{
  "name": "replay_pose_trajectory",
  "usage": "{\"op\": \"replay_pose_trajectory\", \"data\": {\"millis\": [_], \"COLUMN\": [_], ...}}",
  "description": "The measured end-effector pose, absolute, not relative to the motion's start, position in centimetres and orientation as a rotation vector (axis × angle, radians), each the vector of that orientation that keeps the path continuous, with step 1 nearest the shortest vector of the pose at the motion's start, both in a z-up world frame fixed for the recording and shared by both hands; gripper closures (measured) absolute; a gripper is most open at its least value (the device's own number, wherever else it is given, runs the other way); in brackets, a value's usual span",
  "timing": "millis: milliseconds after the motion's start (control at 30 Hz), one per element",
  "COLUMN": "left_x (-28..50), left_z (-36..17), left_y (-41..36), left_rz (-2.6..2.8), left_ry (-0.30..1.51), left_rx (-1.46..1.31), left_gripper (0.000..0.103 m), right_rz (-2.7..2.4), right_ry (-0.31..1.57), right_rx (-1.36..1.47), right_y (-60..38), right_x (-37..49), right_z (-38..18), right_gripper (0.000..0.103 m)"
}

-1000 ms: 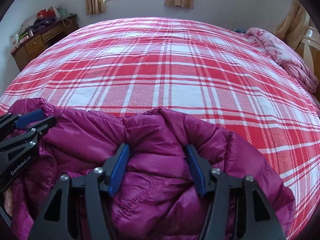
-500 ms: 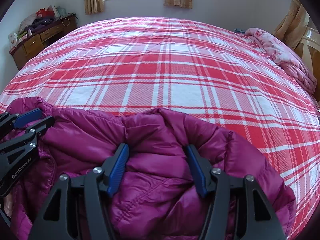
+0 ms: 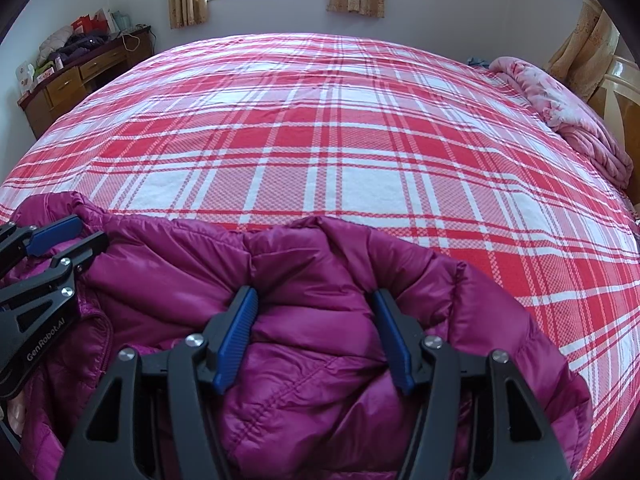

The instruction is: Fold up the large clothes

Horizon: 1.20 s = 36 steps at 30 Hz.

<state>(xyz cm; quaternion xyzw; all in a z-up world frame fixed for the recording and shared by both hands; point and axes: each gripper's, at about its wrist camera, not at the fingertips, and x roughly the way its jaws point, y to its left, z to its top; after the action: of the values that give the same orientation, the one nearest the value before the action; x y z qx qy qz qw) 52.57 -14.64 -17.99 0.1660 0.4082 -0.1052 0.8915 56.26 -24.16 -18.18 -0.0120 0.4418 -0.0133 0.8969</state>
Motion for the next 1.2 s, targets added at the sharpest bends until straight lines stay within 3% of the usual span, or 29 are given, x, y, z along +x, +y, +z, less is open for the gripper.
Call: {"op": "replay_pose_trajectory", "data": {"millis": [767,967,1200], "left_x": [52.6,51.9,48.6], "left_z": [-18.2,-18.5,-13.8], "left_y": [-14.9,-16.6,-13.7], "left_rz": [-0.202,-0.141,-0.171], "left_ry": [0.836,0.796,0.757], "left_rx": [0.375,0.508,0.426], "left_gripper": [0.068,0.067,0.067], "right_rz": [-0.028,-0.038,0.052], "right_ry": [0.919,0.926,0.892], "right_rx": [-0.028,-0.051,0.06], "right_y": [-24.2,-24.0,-27.0], "right_x": [56.2,56.4,53.1], "right_z": [-18.3,-18.3,-14.7], "right_gripper": [0.041,0.04,0.035]}}
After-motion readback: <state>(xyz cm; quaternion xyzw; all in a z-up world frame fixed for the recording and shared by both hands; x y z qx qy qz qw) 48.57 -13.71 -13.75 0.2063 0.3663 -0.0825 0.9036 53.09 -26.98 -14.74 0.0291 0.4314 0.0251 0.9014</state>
